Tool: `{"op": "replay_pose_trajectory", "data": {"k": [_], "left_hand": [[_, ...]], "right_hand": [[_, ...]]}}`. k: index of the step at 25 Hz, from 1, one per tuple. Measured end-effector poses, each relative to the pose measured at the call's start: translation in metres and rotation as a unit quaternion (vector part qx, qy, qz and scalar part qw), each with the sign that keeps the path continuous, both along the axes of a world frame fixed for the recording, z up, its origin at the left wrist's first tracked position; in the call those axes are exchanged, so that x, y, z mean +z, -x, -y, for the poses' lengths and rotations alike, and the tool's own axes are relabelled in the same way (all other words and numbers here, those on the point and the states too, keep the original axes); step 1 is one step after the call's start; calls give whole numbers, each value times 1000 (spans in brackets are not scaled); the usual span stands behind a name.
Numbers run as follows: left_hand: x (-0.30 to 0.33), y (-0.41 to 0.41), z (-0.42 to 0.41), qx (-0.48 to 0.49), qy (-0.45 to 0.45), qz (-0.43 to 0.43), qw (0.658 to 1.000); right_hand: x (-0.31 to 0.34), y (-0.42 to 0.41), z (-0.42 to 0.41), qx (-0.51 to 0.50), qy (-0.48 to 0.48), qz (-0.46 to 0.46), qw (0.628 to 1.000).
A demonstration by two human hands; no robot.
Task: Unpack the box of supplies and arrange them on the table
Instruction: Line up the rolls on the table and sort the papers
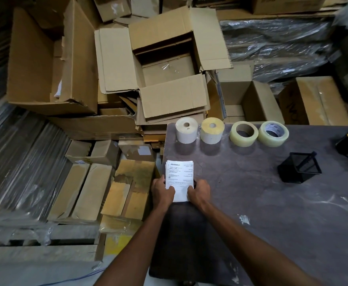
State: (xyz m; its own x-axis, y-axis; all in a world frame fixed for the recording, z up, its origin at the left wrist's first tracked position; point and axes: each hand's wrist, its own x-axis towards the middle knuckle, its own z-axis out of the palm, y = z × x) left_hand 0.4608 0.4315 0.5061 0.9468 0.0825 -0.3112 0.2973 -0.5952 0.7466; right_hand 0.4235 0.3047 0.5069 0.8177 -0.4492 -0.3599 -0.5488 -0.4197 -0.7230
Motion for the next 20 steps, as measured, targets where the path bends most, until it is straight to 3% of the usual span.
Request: {"op": "replay_pose_trajectory", "data": {"k": [9, 20], "left_hand": [[-4, -3, 1, -54, 18, -14, 998], [-14, 1, -2, -77, 5, 15, 997]], "right_hand": [[8, 26, 13, -20, -23, 54, 998], [-13, 10, 24, 30, 3, -3, 1000]]}}
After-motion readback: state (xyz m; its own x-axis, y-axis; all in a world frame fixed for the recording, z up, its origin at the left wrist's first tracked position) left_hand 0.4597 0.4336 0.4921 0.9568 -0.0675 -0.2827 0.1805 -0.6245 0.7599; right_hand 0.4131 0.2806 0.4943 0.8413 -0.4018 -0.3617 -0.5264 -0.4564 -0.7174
